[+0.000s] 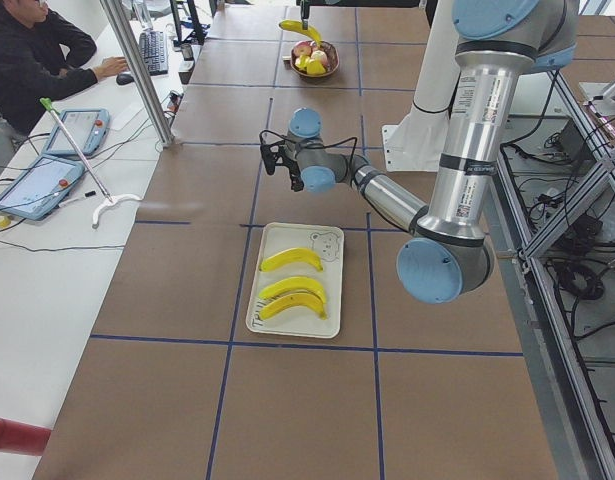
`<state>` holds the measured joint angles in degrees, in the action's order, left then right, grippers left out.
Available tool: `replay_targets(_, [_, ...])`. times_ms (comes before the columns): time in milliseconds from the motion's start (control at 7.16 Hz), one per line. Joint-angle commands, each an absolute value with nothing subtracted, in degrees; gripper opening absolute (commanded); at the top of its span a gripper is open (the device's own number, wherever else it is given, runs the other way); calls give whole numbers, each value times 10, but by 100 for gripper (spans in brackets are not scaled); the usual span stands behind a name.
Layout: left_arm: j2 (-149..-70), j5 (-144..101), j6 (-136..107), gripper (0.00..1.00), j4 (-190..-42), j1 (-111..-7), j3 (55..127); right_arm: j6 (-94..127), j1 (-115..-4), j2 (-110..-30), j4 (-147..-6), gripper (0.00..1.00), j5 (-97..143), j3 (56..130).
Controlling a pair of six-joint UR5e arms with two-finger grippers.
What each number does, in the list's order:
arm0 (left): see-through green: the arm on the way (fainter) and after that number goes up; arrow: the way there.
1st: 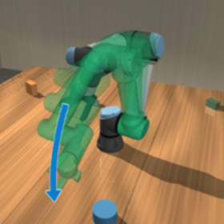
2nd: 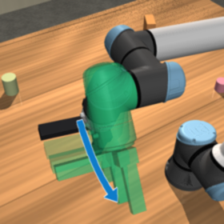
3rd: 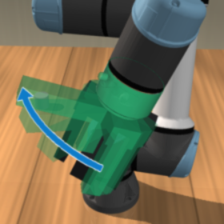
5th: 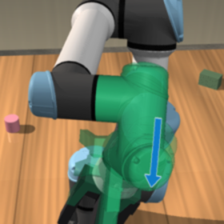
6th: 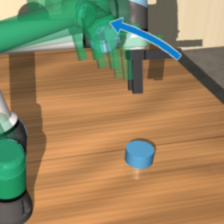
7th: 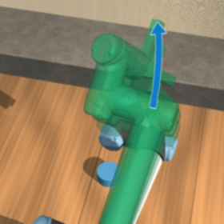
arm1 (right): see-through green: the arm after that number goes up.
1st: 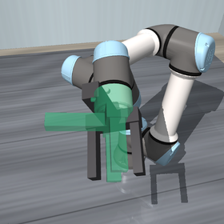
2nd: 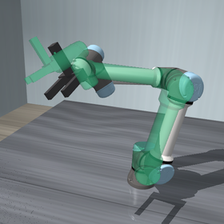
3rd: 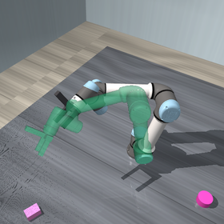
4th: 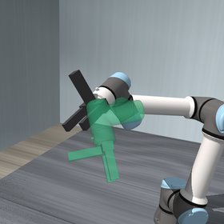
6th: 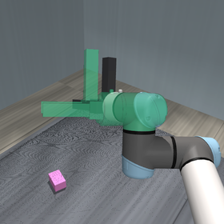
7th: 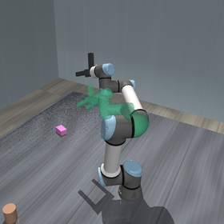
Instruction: Transfer all bananas from basket to plate
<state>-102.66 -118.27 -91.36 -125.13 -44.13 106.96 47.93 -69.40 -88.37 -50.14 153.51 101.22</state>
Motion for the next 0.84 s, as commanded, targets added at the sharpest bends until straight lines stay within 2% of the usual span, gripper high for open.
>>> replay_targets(0, [-1092, -1183, -967, 100, -1264, -428, 1061, 617, -604, -778, -501, 0, 1478, 1013])
replay_targets(419, [-1103, -1108, -1070, 99, -1520, -379, 1010, 724, -468, -689, -500, 0, 1374, 1033])
replay_targets(699, [-1134, -1103, -1082, 99, -1536, -374, 1007, 766, -391, -650, -499, 0, 1313, 1045])
